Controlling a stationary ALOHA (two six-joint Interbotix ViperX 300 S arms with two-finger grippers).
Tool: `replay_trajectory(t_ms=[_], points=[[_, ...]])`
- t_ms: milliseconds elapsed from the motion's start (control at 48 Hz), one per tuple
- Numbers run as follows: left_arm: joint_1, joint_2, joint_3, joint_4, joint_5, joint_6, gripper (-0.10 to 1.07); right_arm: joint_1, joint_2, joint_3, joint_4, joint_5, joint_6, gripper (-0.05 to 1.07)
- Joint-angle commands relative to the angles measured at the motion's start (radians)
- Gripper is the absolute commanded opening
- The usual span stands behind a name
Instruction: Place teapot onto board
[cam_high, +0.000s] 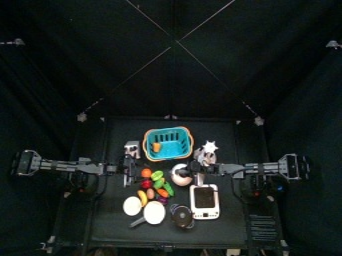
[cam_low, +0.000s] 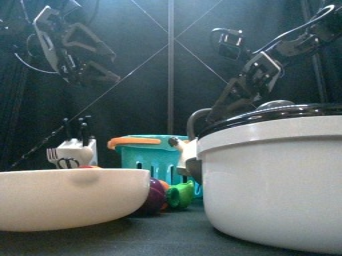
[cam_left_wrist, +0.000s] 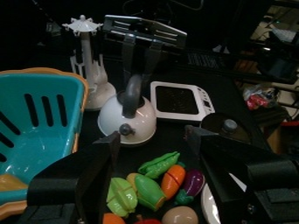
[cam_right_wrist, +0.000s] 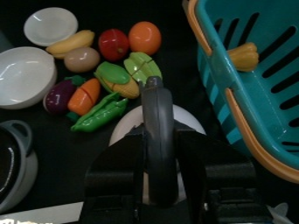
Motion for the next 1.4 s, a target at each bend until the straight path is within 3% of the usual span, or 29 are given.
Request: replay_trajectory(t_ms=[0,125,333,625,1042,1375], points=[[0.002,-0.003,-0.008,0.0,-0.008,0.0,0.96,-0.026,0.014,-0.026,0.0,-0.018,-0.002,0.59],[0.002,-0.003,-0.002,0.0,-0.009,0.0,0.96,-0.037,0.049,-0.038,0.0,-0.035,0.0,0.63],[0.003,-0.011,0.0,0.0,-0.009,0.0,0.96,-0.038,0.104,-0.069,0.0,-0.052,-0.005,0.78],[0.003,-0.026,0.006,0.0,-0.009,-0.002,0.96,-0.038,0.11,-0.097,-0.008,-0.054,-0.005,1.01],[0.005,-0.032,0.025,-0.018,-0.011,-0.002,0.96,-0.015,0.0,-0.063,-0.034,-0.058,-0.002,1.01],[0.011,-0.032,0.025,-0.02,-0.012,-0.002,0.96,0.009,-0.012,-0.037,-0.034,-0.071,0.0,1.01]])
